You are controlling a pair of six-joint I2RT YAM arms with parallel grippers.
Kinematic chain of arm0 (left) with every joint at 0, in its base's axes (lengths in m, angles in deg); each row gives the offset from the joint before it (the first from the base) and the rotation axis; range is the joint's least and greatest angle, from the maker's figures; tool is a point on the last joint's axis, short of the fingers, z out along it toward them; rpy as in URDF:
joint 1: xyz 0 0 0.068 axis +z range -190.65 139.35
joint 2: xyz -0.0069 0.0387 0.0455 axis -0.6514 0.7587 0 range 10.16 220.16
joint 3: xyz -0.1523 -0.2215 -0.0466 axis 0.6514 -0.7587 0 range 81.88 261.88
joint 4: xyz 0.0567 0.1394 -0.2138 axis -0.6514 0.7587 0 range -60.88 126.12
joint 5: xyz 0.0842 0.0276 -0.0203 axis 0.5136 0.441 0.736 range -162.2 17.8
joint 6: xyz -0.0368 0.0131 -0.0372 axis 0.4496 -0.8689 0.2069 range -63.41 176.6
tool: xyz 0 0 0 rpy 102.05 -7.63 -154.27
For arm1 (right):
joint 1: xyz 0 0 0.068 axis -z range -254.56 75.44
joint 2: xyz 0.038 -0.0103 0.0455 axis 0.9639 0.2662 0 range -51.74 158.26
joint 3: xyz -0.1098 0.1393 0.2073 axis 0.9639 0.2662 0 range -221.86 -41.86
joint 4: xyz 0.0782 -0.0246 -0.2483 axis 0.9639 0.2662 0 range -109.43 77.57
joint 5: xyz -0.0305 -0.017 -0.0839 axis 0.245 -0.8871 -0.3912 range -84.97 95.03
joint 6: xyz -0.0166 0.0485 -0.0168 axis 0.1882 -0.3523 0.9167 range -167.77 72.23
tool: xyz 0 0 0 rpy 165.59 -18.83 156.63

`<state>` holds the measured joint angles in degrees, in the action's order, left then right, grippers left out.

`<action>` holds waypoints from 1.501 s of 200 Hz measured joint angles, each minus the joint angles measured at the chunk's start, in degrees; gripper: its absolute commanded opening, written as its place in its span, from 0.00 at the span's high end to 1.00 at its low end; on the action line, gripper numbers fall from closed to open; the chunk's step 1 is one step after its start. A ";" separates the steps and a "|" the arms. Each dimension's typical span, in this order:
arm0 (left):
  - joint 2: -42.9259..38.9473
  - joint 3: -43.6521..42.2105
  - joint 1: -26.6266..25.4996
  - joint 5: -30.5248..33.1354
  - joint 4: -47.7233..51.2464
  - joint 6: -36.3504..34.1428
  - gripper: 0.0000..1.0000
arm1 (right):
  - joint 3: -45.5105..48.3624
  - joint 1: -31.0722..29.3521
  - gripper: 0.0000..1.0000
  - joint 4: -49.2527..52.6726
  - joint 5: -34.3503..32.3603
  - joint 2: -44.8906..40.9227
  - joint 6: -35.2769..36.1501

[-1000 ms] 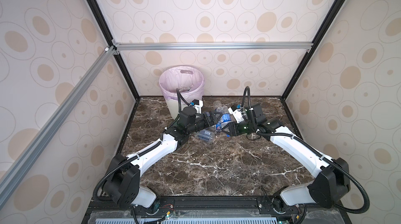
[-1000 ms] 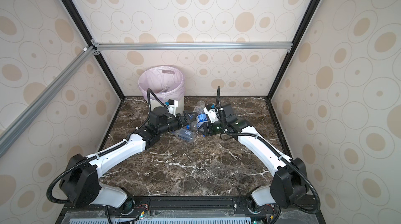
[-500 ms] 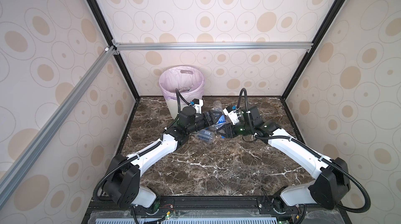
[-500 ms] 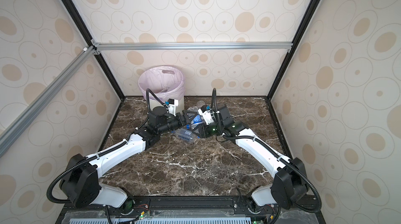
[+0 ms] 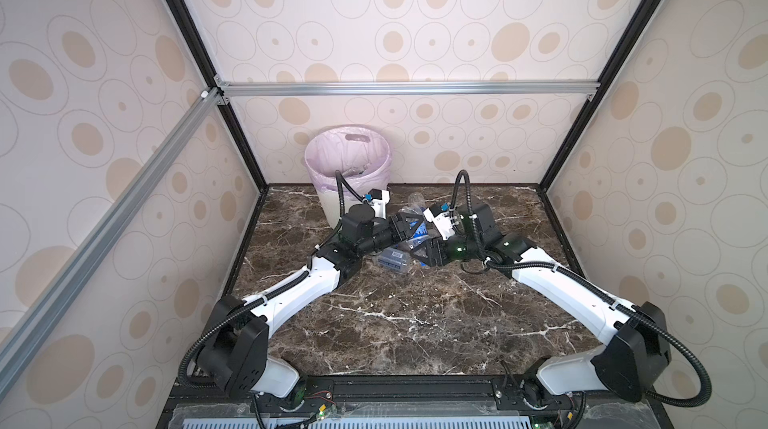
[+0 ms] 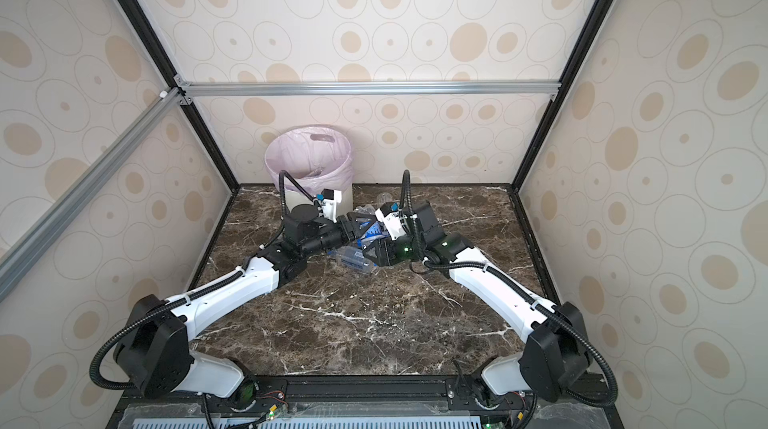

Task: Throw the plastic bottles in the bin
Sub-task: 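Close left gripper on the bottle's bottom end while right gripper opens, then carry the Pepsi-label bottle over the bin with left gripper while right gripper rises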

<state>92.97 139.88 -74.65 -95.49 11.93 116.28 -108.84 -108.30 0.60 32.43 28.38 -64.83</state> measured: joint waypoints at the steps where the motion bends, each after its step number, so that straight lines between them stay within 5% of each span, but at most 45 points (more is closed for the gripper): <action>1: 0.00 0.00 0.02 0.07 0.04 0.00 0.49 | -0.02 0.00 0.30 0.00 -0.04 0.00 -0.15; 66: -2.16 0.92 4.74 2.58 8.04 -1.22 0.51 | -1.40 0.00 0.00 0.13 -2.19 -0.96 1.05; 196: -3.63 28.39 14.10 12.13 27.52 -18.01 0.52 | -13.05 0.00 0.00 -7.69 -11.08 -0.44 -2.03; 257: 1.18 44.41 14.56 19.10 30.12 -27.36 0.50 | -23.04 0.02 0.00 -13.03 -13.05 5.79 -2.16; 300: 0.55 47.58 14.64 24.65 26.86 -34.56 0.48 | -28.52 0.02 0.00 -14.05 -13.40 9.01 -1.40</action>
<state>93.51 187.46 -60.01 -70.84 38.79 81.72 -137.37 -108.28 -13.45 19.03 37.38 -66.23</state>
